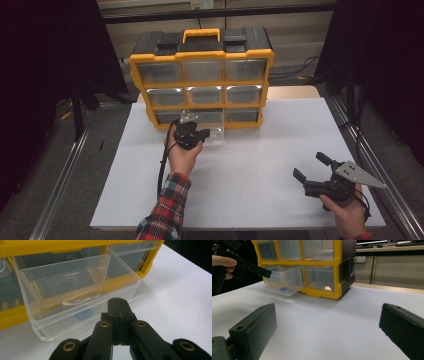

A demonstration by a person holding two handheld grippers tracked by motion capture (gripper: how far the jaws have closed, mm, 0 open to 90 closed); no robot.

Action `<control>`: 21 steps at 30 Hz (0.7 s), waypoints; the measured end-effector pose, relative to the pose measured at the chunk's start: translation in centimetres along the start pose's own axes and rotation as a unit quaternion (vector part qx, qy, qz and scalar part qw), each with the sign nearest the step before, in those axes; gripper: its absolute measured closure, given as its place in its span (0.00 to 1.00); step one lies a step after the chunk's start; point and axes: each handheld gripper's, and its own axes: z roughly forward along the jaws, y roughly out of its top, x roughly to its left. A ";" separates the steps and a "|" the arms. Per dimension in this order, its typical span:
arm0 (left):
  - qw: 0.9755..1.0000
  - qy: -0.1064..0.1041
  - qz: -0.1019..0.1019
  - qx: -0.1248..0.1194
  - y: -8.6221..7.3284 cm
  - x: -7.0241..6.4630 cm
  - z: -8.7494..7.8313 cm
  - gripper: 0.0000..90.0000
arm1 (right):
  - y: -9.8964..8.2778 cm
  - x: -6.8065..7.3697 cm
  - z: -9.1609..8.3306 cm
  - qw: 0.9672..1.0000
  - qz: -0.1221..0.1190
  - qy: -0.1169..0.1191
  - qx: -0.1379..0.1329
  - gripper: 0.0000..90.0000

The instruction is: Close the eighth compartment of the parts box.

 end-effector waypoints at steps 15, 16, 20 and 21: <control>1.000 0.007 0.004 0.003 0.4 0.2 0.3 1.00 | 0.0 0.0 0.0 1.000 0.000 0.001 -0.002 0.01; 1.000 0.009 -0.010 -0.007 0.4 -0.1 0.4 1.00 | 0.0 0.0 0.0 1.000 0.001 0.001 -0.002 0.01; 1.000 0.007 -0.009 -0.006 0.6 0.0 0.6 1.00 | 0.0 0.0 0.0 1.000 0.000 0.001 -0.002 0.01; 1.000 0.006 -0.010 -0.008 0.6 0.0 0.6 1.00 | 0.0 0.0 0.0 1.000 0.001 0.001 -0.001 0.01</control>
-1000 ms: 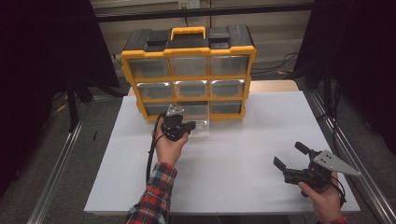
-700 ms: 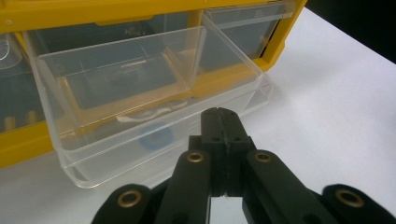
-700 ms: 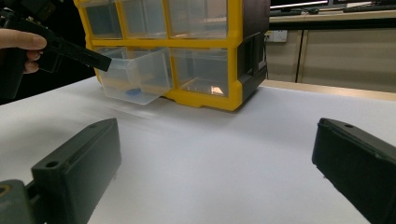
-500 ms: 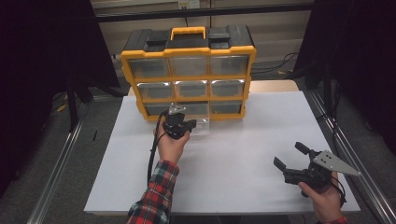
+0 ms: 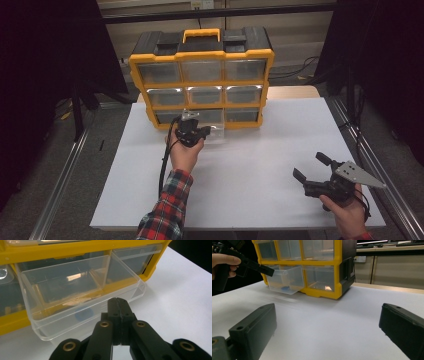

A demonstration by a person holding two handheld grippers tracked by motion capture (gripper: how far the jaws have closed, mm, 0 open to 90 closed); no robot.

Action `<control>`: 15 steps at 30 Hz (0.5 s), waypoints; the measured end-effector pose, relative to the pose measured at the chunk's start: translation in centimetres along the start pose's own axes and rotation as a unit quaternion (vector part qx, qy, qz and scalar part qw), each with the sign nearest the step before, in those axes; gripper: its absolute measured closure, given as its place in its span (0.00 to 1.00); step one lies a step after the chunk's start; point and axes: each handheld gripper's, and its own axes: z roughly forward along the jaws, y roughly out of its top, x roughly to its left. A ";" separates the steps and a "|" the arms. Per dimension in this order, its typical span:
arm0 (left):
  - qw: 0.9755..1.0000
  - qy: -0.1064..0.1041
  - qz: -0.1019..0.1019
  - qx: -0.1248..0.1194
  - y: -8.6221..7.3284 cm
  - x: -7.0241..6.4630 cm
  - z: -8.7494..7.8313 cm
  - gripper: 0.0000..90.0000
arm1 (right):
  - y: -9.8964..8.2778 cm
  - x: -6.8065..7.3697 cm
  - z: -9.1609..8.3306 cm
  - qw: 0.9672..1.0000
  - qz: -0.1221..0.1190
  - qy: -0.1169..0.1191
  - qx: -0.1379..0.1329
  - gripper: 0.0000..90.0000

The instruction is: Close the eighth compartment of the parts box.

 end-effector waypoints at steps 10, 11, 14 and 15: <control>1.000 0.006 0.002 0.005 0.2 -0.1 0.3 1.00 | 0.0 -0.1 -0.1 1.000 0.002 0.000 -0.001 0.01; 1.000 0.003 0.003 0.004 0.2 -0.1 0.4 1.00 | 0.0 -0.1 -0.1 1.000 0.001 -0.001 -0.001 0.01; 1.000 0.001 0.015 0.011 0.3 0.1 0.4 1.00 | 0.1 0.0 -0.1 1.000 0.006 -0.007 -0.004 0.01; 1.000 0.002 0.002 0.003 0.3 -0.1 0.6 1.00 | 0.1 0.0 -0.1 1.000 0.005 -0.006 -0.002 0.01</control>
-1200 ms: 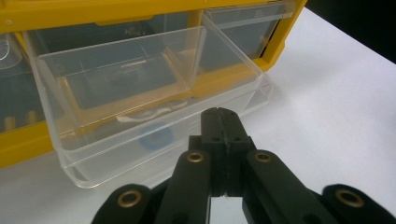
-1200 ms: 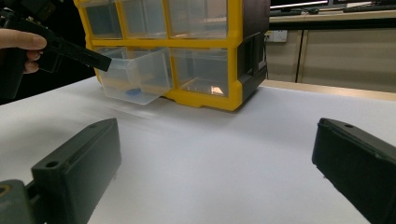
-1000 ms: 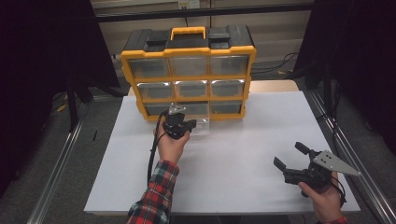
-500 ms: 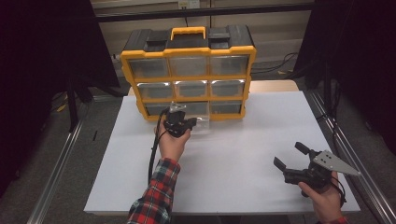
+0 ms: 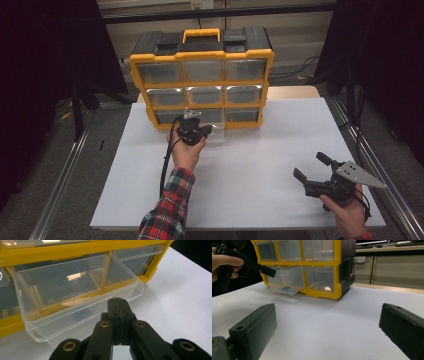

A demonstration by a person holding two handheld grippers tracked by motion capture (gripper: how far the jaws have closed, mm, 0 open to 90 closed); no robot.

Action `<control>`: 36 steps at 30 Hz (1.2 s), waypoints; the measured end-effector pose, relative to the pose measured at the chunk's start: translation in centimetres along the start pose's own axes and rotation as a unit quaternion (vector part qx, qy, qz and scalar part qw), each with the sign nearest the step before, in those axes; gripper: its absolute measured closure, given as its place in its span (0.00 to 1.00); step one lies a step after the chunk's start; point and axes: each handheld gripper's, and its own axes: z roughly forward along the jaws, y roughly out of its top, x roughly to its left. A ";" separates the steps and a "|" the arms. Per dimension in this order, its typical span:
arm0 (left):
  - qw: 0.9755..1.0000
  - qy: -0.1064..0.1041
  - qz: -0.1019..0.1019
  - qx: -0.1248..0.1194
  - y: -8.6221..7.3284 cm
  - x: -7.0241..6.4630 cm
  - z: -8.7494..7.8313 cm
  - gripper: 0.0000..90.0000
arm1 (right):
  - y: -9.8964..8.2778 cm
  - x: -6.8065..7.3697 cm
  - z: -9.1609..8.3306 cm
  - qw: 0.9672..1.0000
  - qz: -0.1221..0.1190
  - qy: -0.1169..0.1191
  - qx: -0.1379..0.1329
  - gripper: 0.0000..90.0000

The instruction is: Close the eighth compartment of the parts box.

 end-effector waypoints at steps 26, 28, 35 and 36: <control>1.000 0.010 0.001 -0.001 0.5 0.1 0.8 1.00 | 0.0 0.0 -0.1 1.000 0.001 0.001 0.000 0.01; 1.000 0.015 0.001 -0.001 0.5 0.0 0.8 1.00 | 0.0 -0.1 -0.1 1.000 -0.002 0.002 0.000 0.01; 1.000 0.016 0.005 0.001 0.7 0.1 0.9 1.00 | 0.0 -0.1 -0.1 1.000 -0.003 0.003 0.002 0.01; 1.000 0.015 -0.001 -0.002 0.7 0.1 1.0 1.00 | 0.0 -0.1 -0.1 1.000 -0.001 0.003 0.001 0.01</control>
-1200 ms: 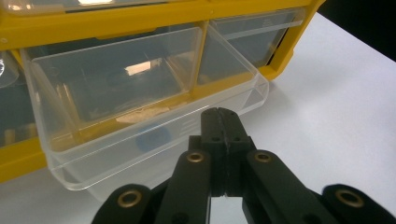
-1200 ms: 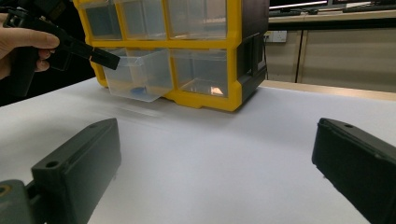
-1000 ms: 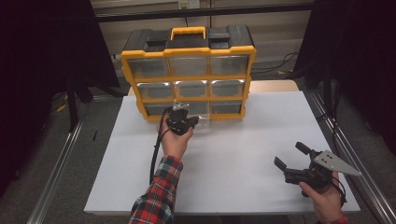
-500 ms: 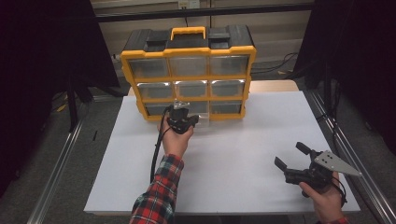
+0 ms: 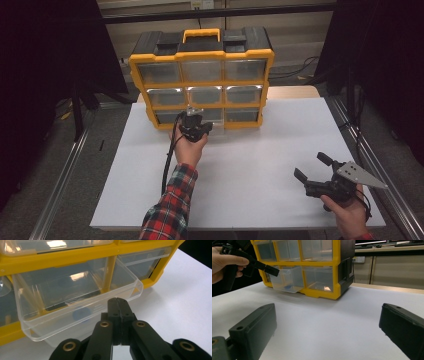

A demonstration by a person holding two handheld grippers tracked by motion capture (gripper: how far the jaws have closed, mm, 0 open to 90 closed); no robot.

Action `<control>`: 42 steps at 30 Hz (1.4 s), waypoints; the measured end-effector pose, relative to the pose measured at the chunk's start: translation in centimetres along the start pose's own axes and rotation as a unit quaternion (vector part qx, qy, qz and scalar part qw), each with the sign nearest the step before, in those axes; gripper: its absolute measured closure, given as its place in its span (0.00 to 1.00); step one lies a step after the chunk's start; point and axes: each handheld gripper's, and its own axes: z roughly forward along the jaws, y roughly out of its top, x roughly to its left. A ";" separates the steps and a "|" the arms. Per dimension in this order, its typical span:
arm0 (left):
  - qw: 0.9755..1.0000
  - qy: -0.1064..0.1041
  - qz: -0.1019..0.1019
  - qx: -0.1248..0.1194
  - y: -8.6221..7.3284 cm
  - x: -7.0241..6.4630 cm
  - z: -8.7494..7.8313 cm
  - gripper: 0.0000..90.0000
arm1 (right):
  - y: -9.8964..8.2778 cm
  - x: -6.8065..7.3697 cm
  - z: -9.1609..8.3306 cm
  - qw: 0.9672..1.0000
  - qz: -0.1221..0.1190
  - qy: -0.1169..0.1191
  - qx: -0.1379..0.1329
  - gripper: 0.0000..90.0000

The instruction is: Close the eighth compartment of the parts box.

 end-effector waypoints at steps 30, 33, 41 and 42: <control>1.000 0.015 0.008 -0.002 0.3 0.1 0.4 1.00 | 0.0 0.0 0.0 1.000 0.000 0.000 -0.001 0.01; 1.000 0.018 0.010 0.001 0.4 0.1 0.5 1.00 | 0.0 0.0 0.0 1.000 0.002 -0.001 -0.003 0.01; 1.000 0.025 0.011 0.001 0.4 0.2 0.6 1.00 | 0.0 0.0 0.0 1.000 0.002 0.000 -0.001 0.01; 1.000 0.024 0.011 -0.001 0.4 0.3 0.6 1.00 | 0.0 -0.1 0.0 1.000 0.000 -0.001 -0.002 0.01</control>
